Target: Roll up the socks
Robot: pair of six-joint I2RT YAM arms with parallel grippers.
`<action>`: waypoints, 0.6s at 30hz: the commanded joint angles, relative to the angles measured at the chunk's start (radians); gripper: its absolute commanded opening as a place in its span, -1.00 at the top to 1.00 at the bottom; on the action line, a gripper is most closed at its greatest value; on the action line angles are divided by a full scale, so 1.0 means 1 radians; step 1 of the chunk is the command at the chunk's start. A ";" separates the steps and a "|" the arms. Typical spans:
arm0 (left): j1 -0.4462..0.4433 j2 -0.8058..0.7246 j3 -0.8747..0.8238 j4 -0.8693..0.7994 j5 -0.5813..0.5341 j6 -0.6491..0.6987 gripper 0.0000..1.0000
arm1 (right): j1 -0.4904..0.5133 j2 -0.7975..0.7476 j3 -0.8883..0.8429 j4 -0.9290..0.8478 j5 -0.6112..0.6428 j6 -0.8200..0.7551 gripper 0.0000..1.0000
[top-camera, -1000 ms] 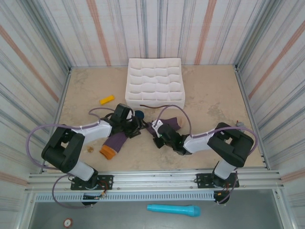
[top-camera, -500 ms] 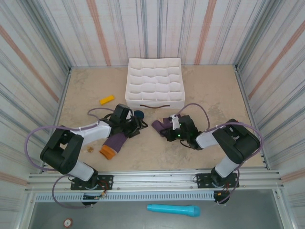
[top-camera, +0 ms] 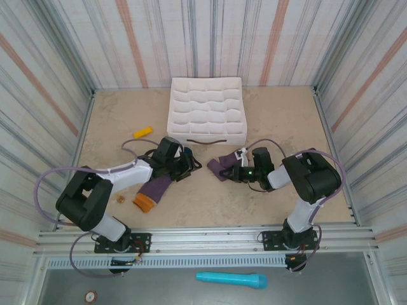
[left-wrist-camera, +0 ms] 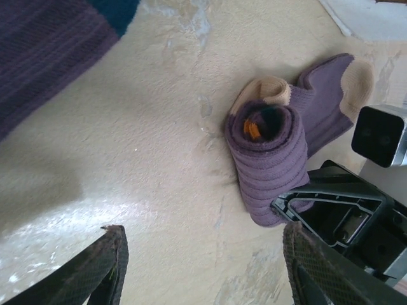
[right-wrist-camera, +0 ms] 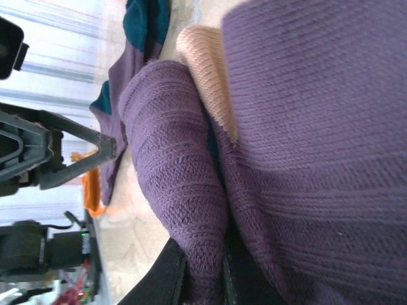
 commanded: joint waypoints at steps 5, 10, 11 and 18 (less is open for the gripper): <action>-0.044 0.079 0.066 0.029 -0.032 0.020 -0.29 | -0.025 0.066 -0.008 -0.344 0.084 0.146 1.00; -0.079 0.139 0.115 0.061 -0.047 0.027 -0.23 | -0.058 0.074 -0.004 -0.402 0.091 0.189 1.00; -0.088 0.151 0.124 0.076 -0.048 0.027 -0.21 | -0.062 0.079 -0.005 -0.404 0.090 0.196 1.00; -0.130 0.238 0.188 0.095 -0.065 0.031 -0.14 | -0.070 0.090 0.008 -0.442 0.091 0.207 1.00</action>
